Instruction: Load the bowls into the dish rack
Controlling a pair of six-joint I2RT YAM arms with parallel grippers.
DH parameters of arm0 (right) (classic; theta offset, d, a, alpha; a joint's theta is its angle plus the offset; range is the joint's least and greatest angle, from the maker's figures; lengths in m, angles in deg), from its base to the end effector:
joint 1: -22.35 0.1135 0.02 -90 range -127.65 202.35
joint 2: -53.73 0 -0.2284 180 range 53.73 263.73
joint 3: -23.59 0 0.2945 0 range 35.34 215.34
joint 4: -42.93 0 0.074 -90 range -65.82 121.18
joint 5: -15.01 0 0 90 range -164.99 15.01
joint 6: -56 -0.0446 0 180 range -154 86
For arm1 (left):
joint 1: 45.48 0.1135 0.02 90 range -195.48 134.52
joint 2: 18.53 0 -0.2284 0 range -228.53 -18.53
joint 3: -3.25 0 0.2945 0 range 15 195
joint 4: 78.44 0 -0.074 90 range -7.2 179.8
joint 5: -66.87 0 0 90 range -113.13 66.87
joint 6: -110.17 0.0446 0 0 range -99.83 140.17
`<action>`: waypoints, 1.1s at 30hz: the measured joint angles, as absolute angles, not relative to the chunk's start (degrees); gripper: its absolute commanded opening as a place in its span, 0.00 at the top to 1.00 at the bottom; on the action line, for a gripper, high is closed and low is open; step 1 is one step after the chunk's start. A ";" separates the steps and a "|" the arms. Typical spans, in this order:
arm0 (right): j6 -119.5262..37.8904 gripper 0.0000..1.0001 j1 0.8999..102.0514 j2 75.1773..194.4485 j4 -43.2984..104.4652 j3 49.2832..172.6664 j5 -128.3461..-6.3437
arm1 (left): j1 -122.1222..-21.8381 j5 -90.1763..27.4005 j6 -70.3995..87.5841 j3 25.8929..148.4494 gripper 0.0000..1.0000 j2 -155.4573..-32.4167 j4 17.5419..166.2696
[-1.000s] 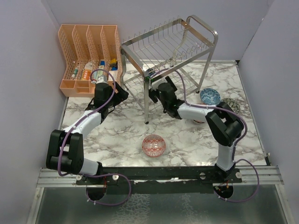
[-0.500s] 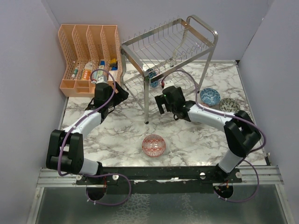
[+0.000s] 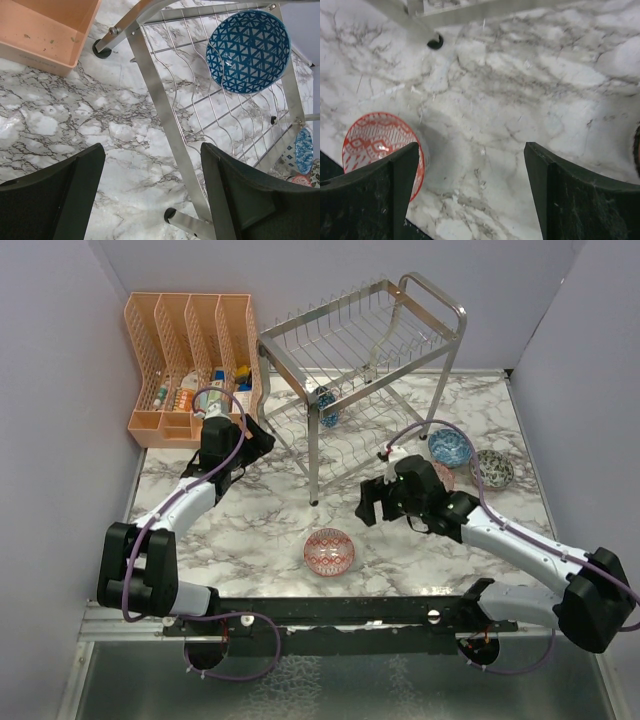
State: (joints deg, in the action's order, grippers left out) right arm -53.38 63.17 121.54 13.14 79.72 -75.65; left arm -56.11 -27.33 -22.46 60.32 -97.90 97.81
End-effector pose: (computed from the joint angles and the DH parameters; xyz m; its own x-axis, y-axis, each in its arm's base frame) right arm 0.2357 0.2029 0.1868 -0.6875 -0.1554 -0.7094 -0.4441 0.8628 0.2414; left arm 0.3501 -0.0690 0.1742 -0.4860 -0.5960 -0.6392 -0.1094 0.7671 -0.6321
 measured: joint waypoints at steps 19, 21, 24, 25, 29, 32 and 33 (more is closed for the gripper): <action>-69.44 0.25 72.43 117.15 13.05 68.05 -67.22 | -56.11 -27.36 -22.04 60.28 0.20 -93.66 96.11; -70.69 0.27 73.07 117.59 13.88 67.83 -67.59 | -56.11 -27.36 -22.00 60.19 0.20 -93.10 95.98; -72.66 0.36 74.90 119.36 15.69 67.61 -68.13 | -56.11 -27.36 -21.80 60.08 0.20 -92.68 95.28; -73.14 0.39 75.32 119.95 16.20 67.59 -68.29 | -56.11 -27.36 -21.72 59.84 0.20 -92.57 95.23; -75.26 0.50 77.90 123.20 18.05 67.57 -69.90 | -56.11 -27.33 -21.56 58.90 0.20 -92.37 94.45; -77.07 0.55 80.17 124.71 18.32 67.57 -72.09 | -56.11 -27.33 -21.39 58.46 0.20 -92.11 94.10; -77.68 0.56 80.67 125.02 18.34 67.57 -72.79 | -56.11 -27.33 -21.39 58.38 0.20 -91.96 94.03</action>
